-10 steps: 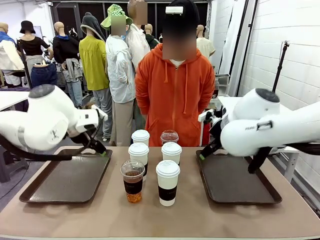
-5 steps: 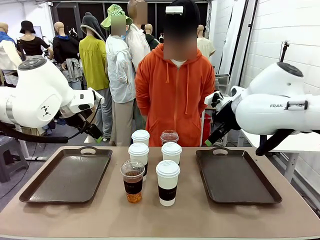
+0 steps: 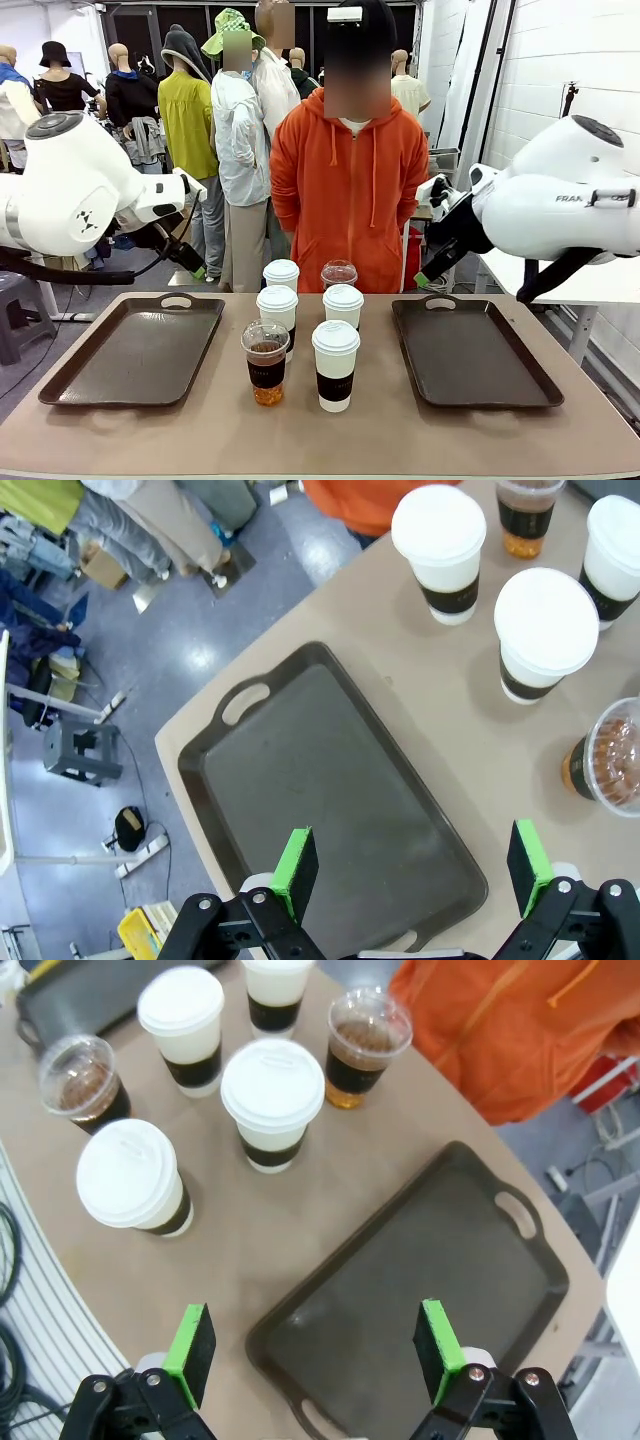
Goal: Distribute the coffee onto the tray.
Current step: Pick up one iced Americano and place it on the right Handle tray.
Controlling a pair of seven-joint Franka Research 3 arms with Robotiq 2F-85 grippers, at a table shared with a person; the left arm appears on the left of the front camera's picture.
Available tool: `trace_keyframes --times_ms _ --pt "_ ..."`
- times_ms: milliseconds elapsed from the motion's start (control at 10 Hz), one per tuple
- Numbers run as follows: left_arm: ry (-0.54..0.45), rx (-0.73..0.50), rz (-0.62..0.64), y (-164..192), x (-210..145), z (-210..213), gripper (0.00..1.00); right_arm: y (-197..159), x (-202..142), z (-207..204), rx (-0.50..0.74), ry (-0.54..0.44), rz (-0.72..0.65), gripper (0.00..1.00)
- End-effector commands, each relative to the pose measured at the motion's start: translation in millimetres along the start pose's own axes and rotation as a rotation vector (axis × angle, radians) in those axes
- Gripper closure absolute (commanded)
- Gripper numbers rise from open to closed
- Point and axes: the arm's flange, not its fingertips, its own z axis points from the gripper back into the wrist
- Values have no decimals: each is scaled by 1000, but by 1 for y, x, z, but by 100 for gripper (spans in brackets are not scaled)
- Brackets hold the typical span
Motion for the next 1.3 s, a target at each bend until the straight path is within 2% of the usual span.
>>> trace_keyframes --times_ms 0,500,700,1000,1100,1200 --pt "-125 -83 -12 6 -15 11 0 -13 -9 15 81 -110 35 0" --pt "-321 -225 44 36 -48 31 0 -37 -24 40 221 -312 62 0" --pt "-390 -278 56 40 -60 33 0 -44 -26 38 245 -347 58 0" --pt "-408 -253 59 38 -62 37 0 -43 -23 36 228 -349 58 0" --pt "-363 -257 79 56 -30 47 0 -42 -23 37 200 -356 47 0" --pt "-363 -257 79 56 -30 47 0 -43 -25 43 231 -346 41 0"
